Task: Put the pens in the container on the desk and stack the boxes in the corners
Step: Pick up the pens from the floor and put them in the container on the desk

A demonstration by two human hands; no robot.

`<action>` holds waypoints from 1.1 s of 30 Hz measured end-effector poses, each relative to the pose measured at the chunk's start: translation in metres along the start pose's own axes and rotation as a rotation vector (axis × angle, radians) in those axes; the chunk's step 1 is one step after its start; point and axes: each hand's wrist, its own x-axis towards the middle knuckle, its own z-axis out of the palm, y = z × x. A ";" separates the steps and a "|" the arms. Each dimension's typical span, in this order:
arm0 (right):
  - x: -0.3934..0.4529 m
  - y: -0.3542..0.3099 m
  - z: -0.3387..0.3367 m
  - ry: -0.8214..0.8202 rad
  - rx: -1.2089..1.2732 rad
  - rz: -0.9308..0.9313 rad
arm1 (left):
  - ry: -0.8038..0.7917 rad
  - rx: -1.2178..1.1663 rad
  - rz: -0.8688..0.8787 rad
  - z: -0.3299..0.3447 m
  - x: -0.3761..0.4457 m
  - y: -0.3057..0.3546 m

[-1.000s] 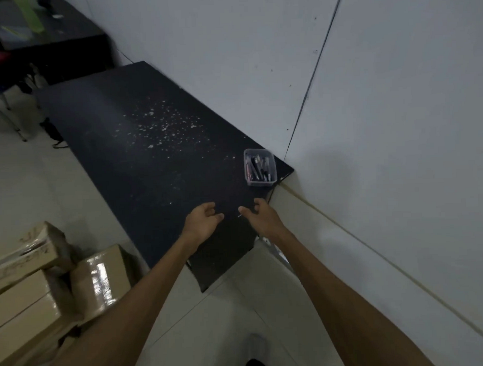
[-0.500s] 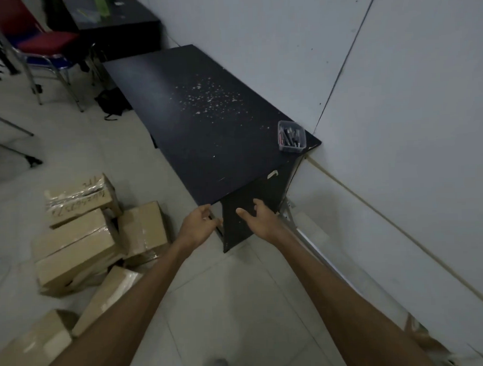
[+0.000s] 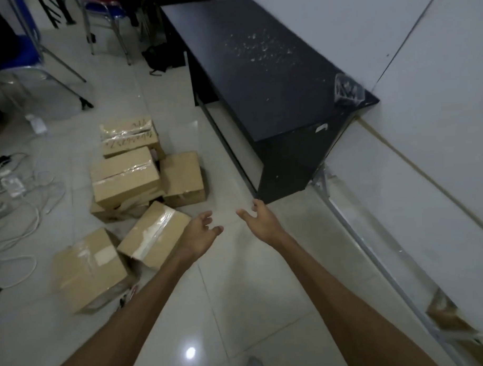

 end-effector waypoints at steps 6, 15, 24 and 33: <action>-0.006 0.043 0.114 -0.027 0.016 0.029 | 0.040 -0.022 -0.067 -0.047 0.005 -0.128; 0.042 0.146 0.302 -0.175 -0.095 -0.026 | 0.182 -0.079 -0.162 -0.093 0.038 -0.348; 0.119 0.261 0.466 -0.319 -0.193 -0.112 | 0.349 -0.126 -0.222 -0.086 0.092 -0.552; 0.198 0.353 0.594 -0.484 -0.400 -0.244 | 0.461 -0.141 -0.330 -0.072 0.156 -0.710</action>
